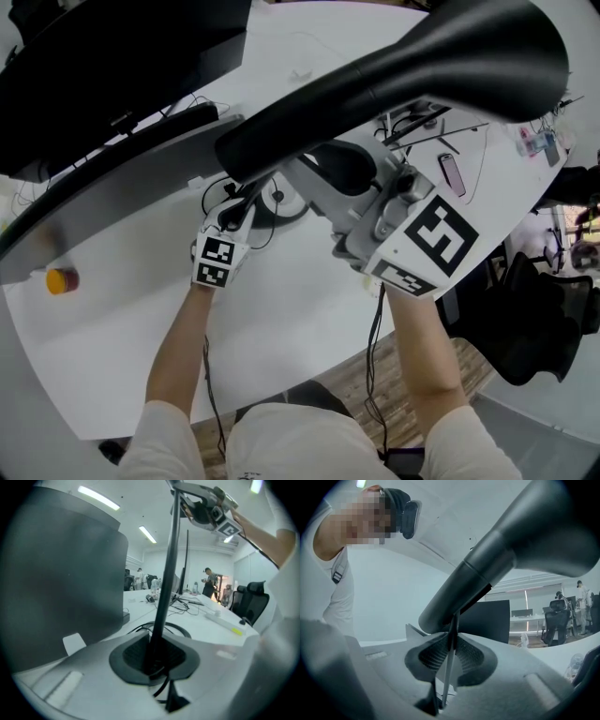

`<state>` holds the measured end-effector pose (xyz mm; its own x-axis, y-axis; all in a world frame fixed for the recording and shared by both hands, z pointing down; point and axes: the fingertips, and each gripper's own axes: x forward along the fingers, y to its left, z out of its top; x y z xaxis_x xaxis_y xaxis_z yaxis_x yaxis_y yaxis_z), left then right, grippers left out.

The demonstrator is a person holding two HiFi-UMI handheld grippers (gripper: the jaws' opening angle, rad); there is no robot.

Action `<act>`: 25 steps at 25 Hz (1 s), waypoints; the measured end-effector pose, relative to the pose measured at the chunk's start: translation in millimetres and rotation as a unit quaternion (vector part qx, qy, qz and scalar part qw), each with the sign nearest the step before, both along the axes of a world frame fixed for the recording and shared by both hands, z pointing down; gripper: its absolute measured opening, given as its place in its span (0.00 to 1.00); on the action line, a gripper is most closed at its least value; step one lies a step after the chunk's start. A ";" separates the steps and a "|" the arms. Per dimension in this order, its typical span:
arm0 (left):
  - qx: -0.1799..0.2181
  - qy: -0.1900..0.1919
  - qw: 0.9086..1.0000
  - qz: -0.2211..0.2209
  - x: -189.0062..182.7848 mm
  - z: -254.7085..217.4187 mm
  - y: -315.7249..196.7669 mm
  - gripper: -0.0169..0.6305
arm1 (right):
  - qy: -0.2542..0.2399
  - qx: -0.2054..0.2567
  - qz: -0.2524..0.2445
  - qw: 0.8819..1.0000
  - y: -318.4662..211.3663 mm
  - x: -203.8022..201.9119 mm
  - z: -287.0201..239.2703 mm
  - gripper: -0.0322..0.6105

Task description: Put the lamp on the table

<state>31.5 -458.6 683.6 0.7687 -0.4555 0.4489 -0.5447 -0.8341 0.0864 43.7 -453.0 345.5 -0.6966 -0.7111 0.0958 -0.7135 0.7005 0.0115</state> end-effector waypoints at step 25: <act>-0.010 -0.007 1.000 0.024 -4.2 13.9 -12.5 0.08 | 0.012 -0.005 0.019 1.000 -17.0 -21.3 7.8 0.12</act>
